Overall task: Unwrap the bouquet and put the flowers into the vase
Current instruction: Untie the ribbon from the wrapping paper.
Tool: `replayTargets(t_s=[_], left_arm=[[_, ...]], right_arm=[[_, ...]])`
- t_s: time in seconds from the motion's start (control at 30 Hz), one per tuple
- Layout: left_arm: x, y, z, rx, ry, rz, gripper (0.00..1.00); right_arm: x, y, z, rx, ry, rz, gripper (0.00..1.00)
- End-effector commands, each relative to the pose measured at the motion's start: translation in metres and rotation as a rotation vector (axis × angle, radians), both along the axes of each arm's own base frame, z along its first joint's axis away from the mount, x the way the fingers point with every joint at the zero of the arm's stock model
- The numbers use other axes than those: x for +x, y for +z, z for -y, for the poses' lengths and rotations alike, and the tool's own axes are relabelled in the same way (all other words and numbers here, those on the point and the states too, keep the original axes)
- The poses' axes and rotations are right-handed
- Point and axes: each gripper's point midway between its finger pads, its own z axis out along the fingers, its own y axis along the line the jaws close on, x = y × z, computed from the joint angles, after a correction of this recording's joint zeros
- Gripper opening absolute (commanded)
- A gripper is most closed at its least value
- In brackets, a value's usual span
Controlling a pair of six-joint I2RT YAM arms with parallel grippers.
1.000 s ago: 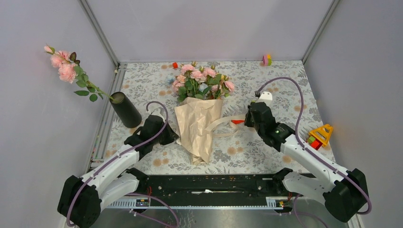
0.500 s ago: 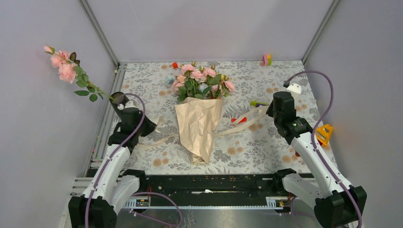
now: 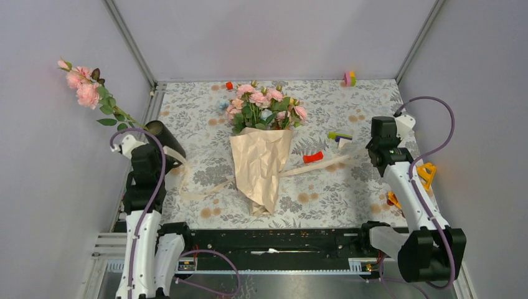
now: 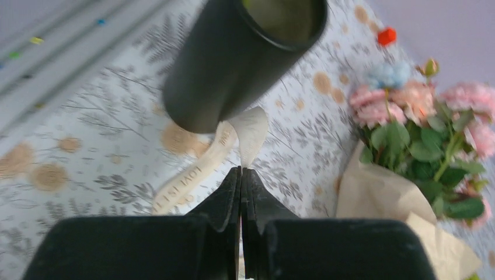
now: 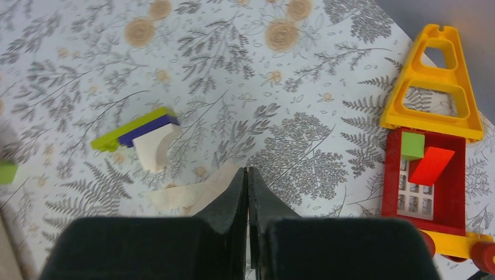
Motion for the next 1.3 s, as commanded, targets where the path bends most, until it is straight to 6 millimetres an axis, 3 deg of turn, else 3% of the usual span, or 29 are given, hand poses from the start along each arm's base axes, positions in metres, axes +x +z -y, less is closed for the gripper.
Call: replayTargets(t_s=[0.0, 0.1, 0.2, 0.23, 0.27, 0.3, 0.4, 0.53, 0.67, 0.8, 1.07, 1.27], left_arm=[[-0.025, 0.029, -0.046, 0.141, 0.230, 0.044, 0.00], [-0.040, 0.039, -0.059, 0.183, 0.308, 0.083, 0.00], [-0.045, 0.040, -0.060, 0.196, 0.309, 0.077, 0.20], [-0.046, 0.039, -0.060, 0.200, 0.307, 0.067, 0.29], [-0.047, 0.038, -0.060, 0.205, 0.304, 0.056, 0.49], [-0.048, 0.037, -0.061, 0.210, 0.306, 0.046, 0.66], [-0.052, 0.040, -0.062, 0.216, 0.313, 0.051, 0.97], [-0.049, 0.050, -0.059, 0.235, 0.278, 0.058, 0.99], [-0.037, 0.062, -0.048, 0.261, 0.164, 0.058, 0.99], [-0.027, 0.070, -0.024, 0.262, 0.008, 0.077, 0.99], [-0.011, 0.057, 0.036, 0.295, -0.274, 0.049, 0.98], [0.001, 0.041, 0.114, 0.144, -0.520, 0.086, 0.98]], right_arm=[[0.007, -0.003, 0.018, 0.027, -0.137, 0.035, 0.00], [0.012, -0.010, 0.023, 0.025, -0.154, 0.025, 0.14], [0.017, -0.016, 0.021, 0.031, -0.145, 0.000, 0.38], [0.017, -0.017, 0.021, 0.034, -0.145, 0.001, 0.50], [0.017, -0.016, 0.021, 0.035, -0.148, 0.010, 0.67], [0.017, -0.015, 0.021, 0.034, -0.144, 0.026, 0.78], [0.017, -0.007, 0.020, 0.029, -0.126, 0.062, 0.90], [0.022, 0.004, 0.008, 0.055, -0.036, 0.107, 0.93], [0.034, 0.016, -0.044, 0.192, 0.257, 0.184, 1.00], [0.032, 0.022, -0.086, 0.337, 0.429, 0.216, 1.00], [-0.010, 0.007, -0.210, 0.456, 0.829, 0.113, 1.00], [-0.048, -0.014, -0.282, 0.582, 1.013, 0.020, 1.00]])
